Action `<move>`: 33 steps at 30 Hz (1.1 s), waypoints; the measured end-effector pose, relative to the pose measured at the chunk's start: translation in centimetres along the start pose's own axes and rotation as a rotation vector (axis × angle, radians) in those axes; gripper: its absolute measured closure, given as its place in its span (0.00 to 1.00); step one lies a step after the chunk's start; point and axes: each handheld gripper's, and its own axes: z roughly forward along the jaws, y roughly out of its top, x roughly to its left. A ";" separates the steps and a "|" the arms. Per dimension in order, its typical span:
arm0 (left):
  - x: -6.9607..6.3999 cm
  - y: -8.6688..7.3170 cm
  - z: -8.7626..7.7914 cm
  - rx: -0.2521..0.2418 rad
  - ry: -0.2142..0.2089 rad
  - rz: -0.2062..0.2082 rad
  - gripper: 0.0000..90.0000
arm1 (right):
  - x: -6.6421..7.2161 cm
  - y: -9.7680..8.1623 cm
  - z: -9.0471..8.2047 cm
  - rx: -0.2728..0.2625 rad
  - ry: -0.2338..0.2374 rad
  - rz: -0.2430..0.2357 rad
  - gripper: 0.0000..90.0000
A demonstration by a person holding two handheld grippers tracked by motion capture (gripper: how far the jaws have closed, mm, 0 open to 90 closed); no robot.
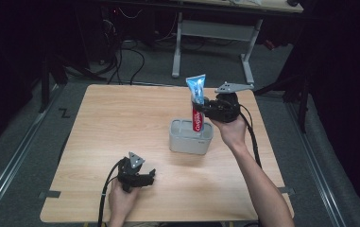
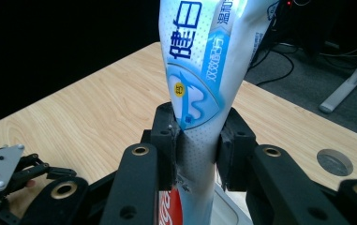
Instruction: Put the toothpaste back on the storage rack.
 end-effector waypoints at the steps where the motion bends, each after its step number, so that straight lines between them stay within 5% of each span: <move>1: 0.0 0.0 0.0 0.000 0.000 0.000 0.18 | 0.1 0.0 0.2 0.004 -0.001 -0.002 0.79; 33: 0.0 0.0 0.0 0.000 0.001 0.001 0.18 | 0.1 -1.7 3.5 0.129 -0.028 -0.040 0.79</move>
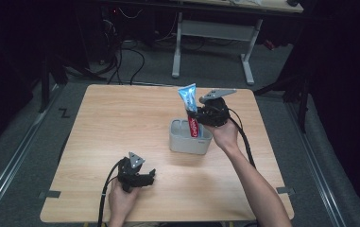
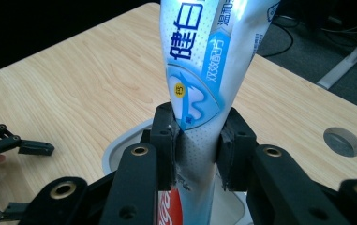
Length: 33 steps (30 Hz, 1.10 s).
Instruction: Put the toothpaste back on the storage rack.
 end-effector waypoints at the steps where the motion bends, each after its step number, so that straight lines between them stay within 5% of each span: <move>1: 0.0 0.0 0.0 0.000 0.000 0.000 0.18 | 0.0 -0.1 0.1 0.002 0.002 -0.001 0.79; 23: 0.0 0.0 0.0 -0.001 0.000 -0.002 0.18 | -0.3 -2.1 2.4 0.082 -0.041 -0.014 0.78; 33: 0.0 0.0 0.0 -0.002 -0.001 -0.002 0.18 | 0.2 -2.7 2.8 0.096 -0.011 -0.015 0.78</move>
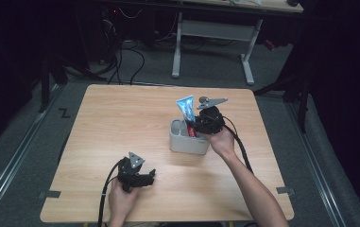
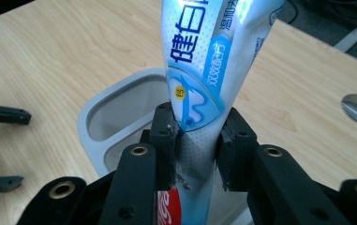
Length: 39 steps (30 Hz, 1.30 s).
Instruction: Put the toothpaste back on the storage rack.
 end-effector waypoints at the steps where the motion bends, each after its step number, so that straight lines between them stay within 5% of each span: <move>1: 0.0 0.0 0.0 0.000 0.000 0.000 0.18 | 0.1 0.0 0.1 0.011 -0.004 -0.010 0.78; 13: 0.0 0.0 0.0 0.000 -0.001 0.000 0.18 | 0.5 -0.4 0.8 0.044 -0.010 -0.034 0.78; 28: 0.0 0.0 0.0 0.001 -0.001 0.000 0.18 | -0.1 -1.3 1.0 0.045 0.024 0.009 0.75; 39: 0.0 0.0 0.0 0.001 -0.001 0.001 0.18 | -0.4 -1.3 -1.3 -0.053 0.033 0.037 0.62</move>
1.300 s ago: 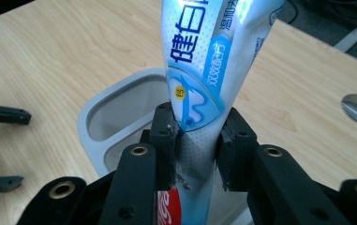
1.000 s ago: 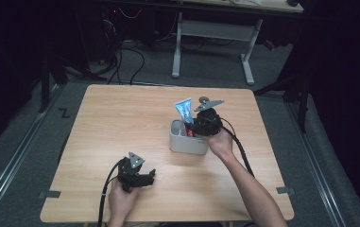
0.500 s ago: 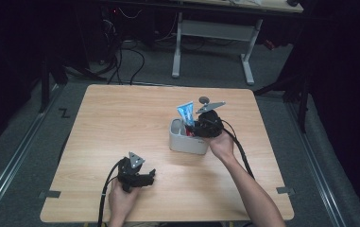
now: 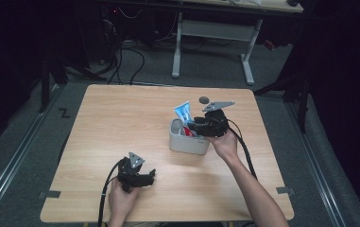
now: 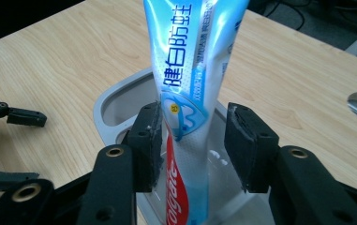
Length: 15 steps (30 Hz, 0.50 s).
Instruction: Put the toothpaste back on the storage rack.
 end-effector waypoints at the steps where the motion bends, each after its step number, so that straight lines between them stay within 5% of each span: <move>1: 0.0 0.0 0.0 0.000 0.000 0.000 0.18 | -0.1 0.0 -0.2 -0.005 -0.005 -0.007 0.62; 15: 0.0 0.0 0.0 0.000 0.000 0.000 0.18 | -0.9 0.0 -2.5 -0.062 -0.033 0.010 0.63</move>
